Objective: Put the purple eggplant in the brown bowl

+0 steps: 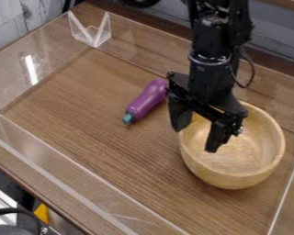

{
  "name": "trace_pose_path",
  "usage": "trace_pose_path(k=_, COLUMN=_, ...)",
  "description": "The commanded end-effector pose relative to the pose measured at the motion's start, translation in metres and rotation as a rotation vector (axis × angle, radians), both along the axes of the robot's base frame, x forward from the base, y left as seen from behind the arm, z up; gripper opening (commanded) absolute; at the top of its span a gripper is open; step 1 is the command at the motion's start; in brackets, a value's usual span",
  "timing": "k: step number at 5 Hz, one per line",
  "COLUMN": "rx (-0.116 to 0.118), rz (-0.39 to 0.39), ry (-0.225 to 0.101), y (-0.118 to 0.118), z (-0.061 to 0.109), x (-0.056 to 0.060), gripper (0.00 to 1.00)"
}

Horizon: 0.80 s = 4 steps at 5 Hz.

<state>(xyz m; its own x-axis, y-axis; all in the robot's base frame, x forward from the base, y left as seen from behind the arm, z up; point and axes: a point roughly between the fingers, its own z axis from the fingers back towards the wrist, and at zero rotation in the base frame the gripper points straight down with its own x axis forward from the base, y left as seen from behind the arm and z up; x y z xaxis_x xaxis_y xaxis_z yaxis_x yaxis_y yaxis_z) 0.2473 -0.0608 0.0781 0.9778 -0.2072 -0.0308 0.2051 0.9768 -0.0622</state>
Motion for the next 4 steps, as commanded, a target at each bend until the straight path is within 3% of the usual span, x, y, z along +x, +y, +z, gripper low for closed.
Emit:
trace_pose_path(k=1, rx=-0.001, rz=-0.002, ry=-0.021, y=0.005, z=0.004, x=0.003, gripper=1.00)
trace_pose_path(k=4, rx=0.023, rz=0.005, ry=-0.029, y=0.022, z=0.002, x=0.008, gripper=1.00)
